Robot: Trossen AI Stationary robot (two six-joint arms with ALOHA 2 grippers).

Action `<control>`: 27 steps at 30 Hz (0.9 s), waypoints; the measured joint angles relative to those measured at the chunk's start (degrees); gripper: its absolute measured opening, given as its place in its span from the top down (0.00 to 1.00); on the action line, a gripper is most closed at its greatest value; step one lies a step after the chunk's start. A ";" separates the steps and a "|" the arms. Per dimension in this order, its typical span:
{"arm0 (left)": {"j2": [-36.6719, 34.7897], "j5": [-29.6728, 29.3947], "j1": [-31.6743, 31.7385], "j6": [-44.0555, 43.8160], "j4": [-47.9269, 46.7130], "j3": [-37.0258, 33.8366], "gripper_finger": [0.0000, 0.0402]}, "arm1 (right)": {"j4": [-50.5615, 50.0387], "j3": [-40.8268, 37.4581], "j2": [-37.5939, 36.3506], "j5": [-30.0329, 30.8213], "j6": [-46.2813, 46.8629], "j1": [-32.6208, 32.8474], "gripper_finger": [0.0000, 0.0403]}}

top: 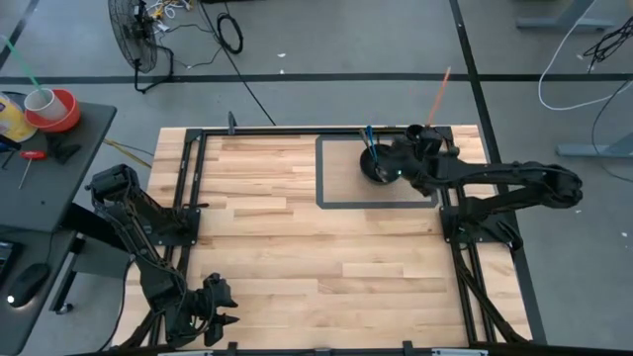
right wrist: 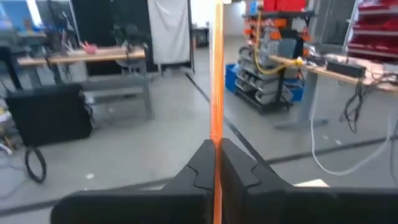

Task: Pick & Place Utensil
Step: Put the orange straw into the black cup

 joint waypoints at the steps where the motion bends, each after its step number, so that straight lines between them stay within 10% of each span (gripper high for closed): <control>1: 0.00 0.00 0.00 0.00 0.00 0.00 0.51 | 2.02 -0.28 0.06 -1.61 -2.36 -1.50 0.97; 11: 0.00 0.00 0.00 0.00 0.02 0.00 0.51 | 51.92 -6.78 0.08 -27.81 -47.26 -11.79 0.97; 17: 0.00 0.00 0.00 -0.01 0.02 0.00 0.51 | 77.94 -17.04 0.08 -35.31 -54.16 -16.56 0.97; 27: 0.00 0.00 0.00 0.00 0.02 0.00 0.51 | 91.94 -27.42 0.10 -38.39 -53.55 -21.71 0.97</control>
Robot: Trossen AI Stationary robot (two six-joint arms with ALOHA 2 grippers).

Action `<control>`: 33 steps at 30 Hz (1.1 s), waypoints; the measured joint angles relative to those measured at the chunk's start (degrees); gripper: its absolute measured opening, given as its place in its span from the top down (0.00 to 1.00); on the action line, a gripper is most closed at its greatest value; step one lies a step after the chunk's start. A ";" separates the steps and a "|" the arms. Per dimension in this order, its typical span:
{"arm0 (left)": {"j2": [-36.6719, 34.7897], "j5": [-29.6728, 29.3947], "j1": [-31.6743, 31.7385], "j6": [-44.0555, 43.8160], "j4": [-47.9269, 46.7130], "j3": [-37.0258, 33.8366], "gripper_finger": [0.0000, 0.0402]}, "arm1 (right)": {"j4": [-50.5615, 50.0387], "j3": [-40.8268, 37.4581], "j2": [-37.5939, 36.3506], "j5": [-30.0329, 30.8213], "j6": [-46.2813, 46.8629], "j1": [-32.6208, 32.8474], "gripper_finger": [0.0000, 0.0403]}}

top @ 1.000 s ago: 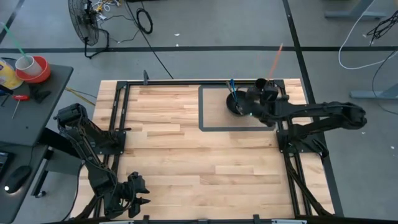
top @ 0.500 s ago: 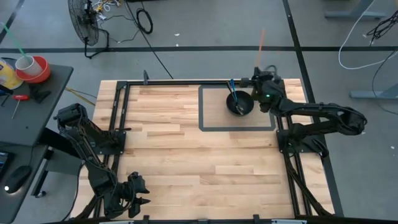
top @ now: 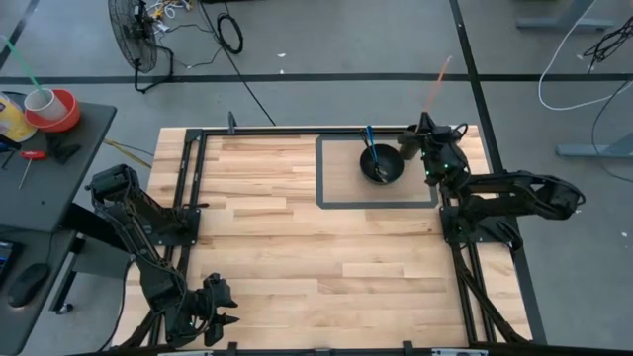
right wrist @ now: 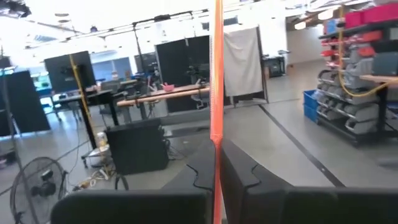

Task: Pick & Place Utensil
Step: Put the orange straw into the black cup

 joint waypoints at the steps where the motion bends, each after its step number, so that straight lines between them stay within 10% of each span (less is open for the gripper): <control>1: 0.00 0.00 0.00 0.00 0.00 0.00 0.51 | -0.02 0.00 0.00 -1.01 -0.44 -0.48 0.97; 33: 0.00 0.00 0.00 0.80 -0.42 0.00 0.51 | 2.55 -3.04 11.10 -8.23 3.34 -5.30 0.97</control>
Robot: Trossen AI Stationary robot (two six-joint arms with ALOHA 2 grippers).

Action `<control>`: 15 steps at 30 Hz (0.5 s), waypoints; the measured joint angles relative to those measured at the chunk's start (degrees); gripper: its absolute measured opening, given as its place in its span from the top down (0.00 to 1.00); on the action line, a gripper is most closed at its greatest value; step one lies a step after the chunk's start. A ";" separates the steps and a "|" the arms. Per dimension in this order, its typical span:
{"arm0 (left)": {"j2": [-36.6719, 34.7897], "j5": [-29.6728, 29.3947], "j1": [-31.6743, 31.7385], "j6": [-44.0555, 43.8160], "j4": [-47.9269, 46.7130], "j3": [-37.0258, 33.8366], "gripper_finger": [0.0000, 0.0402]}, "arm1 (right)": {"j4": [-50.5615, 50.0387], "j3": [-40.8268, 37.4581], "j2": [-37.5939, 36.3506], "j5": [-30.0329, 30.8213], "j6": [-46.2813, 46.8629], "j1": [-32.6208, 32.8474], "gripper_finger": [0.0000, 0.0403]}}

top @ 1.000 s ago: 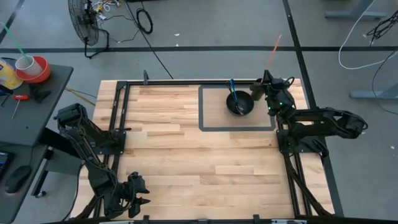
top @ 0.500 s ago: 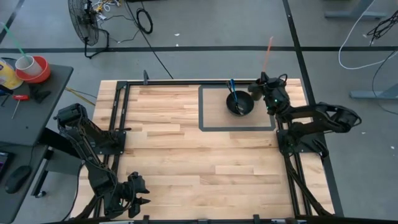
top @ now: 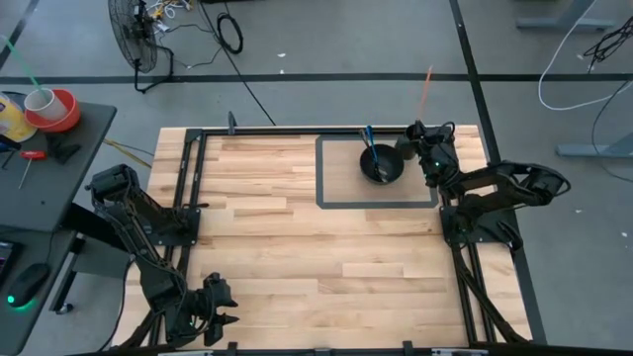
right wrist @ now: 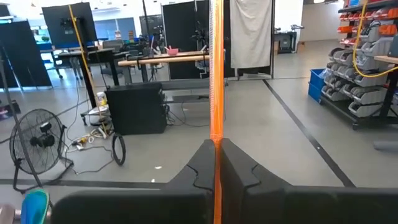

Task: Pick & Place Utensil
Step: Put the orange straw into the black cup

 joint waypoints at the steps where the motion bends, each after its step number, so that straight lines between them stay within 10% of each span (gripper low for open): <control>1: 0.00 0.00 0.00 0.04 0.00 0.00 0.51 | 0.25 -0.45 -0.02 0.06 -0.03 0.24 0.97; 15: 0.00 0.00 0.00 0.08 0.02 0.00 0.51 | 2.38 -2.80 -0.02 0.06 -0.08 1.83 0.93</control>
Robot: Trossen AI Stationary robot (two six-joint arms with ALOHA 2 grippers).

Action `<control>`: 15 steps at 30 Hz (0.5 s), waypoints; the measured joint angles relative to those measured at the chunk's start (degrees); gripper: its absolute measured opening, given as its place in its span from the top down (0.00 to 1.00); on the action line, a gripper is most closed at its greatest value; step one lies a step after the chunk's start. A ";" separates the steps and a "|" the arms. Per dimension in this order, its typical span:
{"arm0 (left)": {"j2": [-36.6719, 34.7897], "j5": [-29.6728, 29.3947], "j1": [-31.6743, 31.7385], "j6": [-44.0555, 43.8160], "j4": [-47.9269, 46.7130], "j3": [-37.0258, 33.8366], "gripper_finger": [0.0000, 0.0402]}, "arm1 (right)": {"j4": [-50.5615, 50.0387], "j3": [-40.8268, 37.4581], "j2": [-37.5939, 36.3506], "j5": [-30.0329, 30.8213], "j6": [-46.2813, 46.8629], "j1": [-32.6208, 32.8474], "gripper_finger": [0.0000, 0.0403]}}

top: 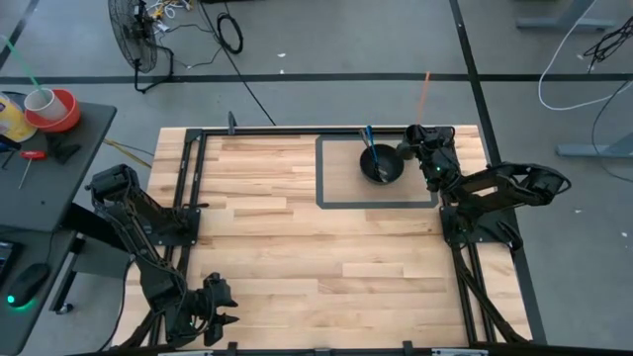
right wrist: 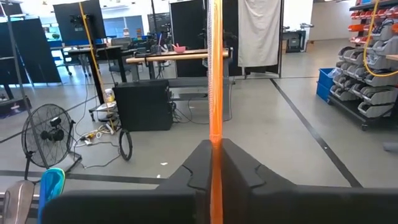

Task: Pick & Place Utensil
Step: Put the orange straw into the black cup, then return to Home Position

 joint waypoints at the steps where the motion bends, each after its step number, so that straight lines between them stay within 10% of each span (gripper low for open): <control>1: 0.00 0.00 0.00 0.00 0.00 0.00 0.51 | 0.00 0.00 0.00 -0.02 0.02 0.00 0.92; 15: 0.00 0.00 0.00 -0.05 0.00 0.00 0.51 | -0.22 0.00 -0.38 0.04 -0.39 2.06 0.82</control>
